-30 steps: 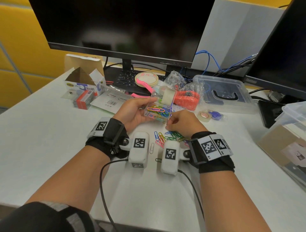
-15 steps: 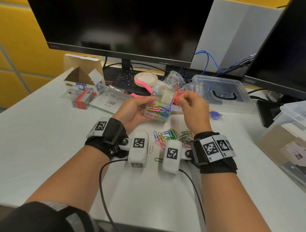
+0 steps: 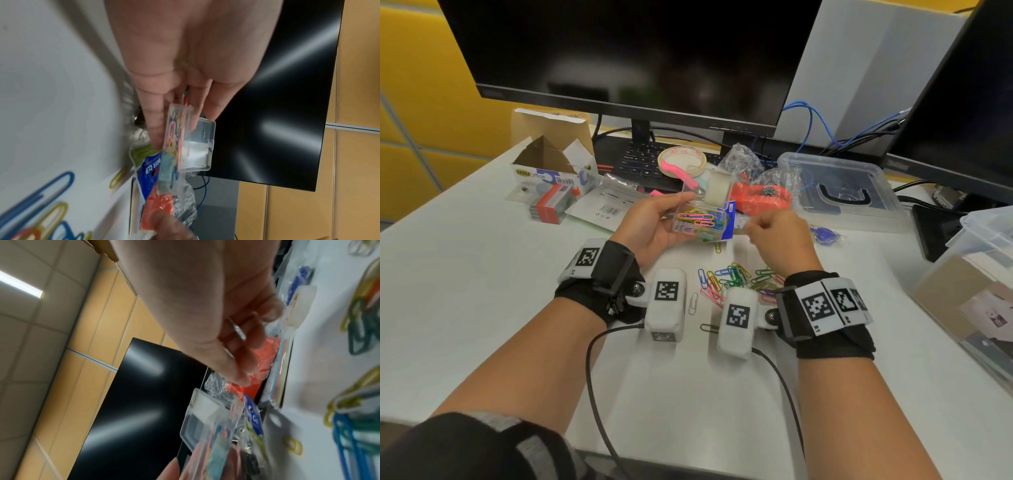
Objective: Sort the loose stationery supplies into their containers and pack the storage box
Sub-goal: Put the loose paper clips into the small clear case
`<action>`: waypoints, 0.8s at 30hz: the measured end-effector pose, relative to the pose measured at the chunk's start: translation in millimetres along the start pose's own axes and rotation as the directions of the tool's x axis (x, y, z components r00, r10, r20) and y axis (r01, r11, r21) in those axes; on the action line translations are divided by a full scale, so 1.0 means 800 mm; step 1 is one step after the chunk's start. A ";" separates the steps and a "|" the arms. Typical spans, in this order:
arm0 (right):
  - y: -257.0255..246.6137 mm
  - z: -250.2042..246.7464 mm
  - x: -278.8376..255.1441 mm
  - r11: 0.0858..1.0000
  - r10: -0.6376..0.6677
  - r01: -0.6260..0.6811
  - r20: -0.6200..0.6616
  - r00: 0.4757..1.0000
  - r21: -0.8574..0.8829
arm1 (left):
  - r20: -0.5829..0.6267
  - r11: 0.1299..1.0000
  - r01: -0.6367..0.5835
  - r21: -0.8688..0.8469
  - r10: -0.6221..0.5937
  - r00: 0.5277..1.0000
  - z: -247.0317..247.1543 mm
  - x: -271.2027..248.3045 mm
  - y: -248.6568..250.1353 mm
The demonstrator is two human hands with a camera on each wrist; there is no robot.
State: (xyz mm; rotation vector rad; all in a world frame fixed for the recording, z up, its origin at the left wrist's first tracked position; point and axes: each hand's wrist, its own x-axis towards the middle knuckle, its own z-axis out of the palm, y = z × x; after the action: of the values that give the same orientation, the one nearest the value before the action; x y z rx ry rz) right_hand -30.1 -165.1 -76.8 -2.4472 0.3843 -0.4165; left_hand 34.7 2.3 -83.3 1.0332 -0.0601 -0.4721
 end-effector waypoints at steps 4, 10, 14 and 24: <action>0.002 -0.005 -0.007 0.991 0.100 -0.061 0.343 0.934 -0.122 | -0.023 1.000 -0.005 -0.013 0.005 1.000 -0.001 0.001 0.001; -0.001 0.000 -0.007 0.995 0.053 -0.011 0.414 0.909 -0.103 | -0.005 1.000 0.003 0.006 -0.003 1.000 -0.001 0.001 -0.001; 0.002 0.002 -0.007 0.998 -0.035 0.048 0.336 0.941 -0.029 | -0.001 1.000 0.003 0.017 -0.003 1.000 -0.001 0.001 -0.001; -0.008 0.003 -0.005 0.902 -0.215 0.174 0.062 0.975 0.396 | 0.028 0.999 0.008 0.051 -0.009 1.000 -0.001 0.002 -0.003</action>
State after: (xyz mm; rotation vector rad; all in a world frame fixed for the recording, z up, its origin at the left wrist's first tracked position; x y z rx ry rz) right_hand -31.3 -157.4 -75.3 -2.1097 0.0045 -0.4029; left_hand 35.2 1.4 -85.6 1.0772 -0.0927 -0.4950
